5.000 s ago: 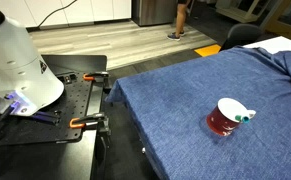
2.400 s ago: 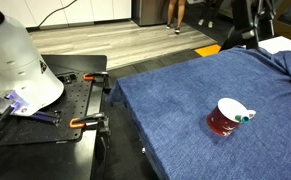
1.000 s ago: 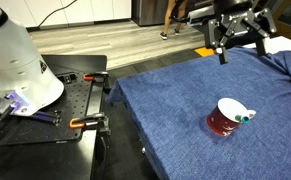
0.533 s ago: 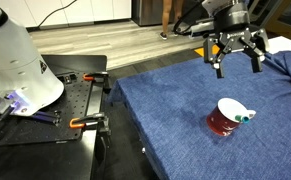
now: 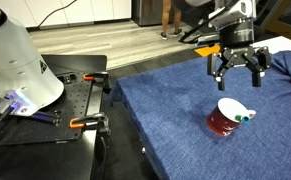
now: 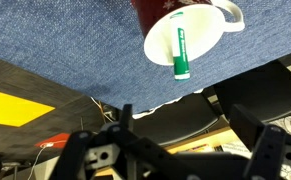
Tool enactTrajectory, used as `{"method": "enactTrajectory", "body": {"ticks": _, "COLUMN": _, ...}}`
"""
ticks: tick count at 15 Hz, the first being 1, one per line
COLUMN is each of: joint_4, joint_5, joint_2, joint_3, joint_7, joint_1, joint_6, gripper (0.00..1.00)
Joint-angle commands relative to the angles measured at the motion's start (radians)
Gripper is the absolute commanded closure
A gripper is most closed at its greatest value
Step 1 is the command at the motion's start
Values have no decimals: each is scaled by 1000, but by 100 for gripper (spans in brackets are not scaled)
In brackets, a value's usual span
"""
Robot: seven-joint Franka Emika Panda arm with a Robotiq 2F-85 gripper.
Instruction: Pick the marker from the cup and put it on the table
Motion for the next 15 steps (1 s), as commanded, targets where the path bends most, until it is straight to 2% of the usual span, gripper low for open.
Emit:
{"method": "enactTrajectory", "body": {"ticks": 1, "joint_4": 45, "joint_5": 51, "joint_2": 39, "joint_3": -20, "joint_7": -38, "joint_1": -13, "joint_6": 42, "gripper": 20}}
{"method": "enactTrajectory", "body": {"ticks": 3, "joint_4": 58, "joint_5": 67, "joint_2": 56, "joint_3": -30, "joint_7": -47, "joint_1": -15, "joint_6": 46, "gripper": 27}}
{"method": "enactTrajectory", "body": {"ticks": 4, "joint_4": 64, "joint_5": 76, "joint_2": 63, "joint_3": -33, "joint_7": -59, "joint_1": -16, "joint_6": 48, "gripper": 38}}
{"method": "enactTrajectory", "body": {"ticks": 5, "joint_4": 70, "joint_5": 85, "joint_2": 70, "joint_3": -36, "joint_7": -70, "joint_1": -16, "joint_6": 47, "gripper": 43}}
{"method": "enactTrajectory", "body": {"ticks": 7, "joint_4": 85, "joint_5": 100, "joint_2": 88, "joint_3": -41, "joint_7": -97, "joint_1": -15, "joint_6": 47, "gripper": 49}}
{"method": "enactTrajectory", "body": {"ticks": 11, "joint_4": 115, "joint_5": 127, "joint_2": 117, "joint_3": -46, "joint_7": -151, "joint_1": -8, "joint_6": 39, "gripper": 43}}
{"method": "enactTrajectory", "body": {"ticks": 15, "joint_4": 146, "joint_5": 160, "joint_2": 142, "joint_3": -50, "joint_7": -202, "joint_1": -7, "joint_6": 35, "gripper": 42}}
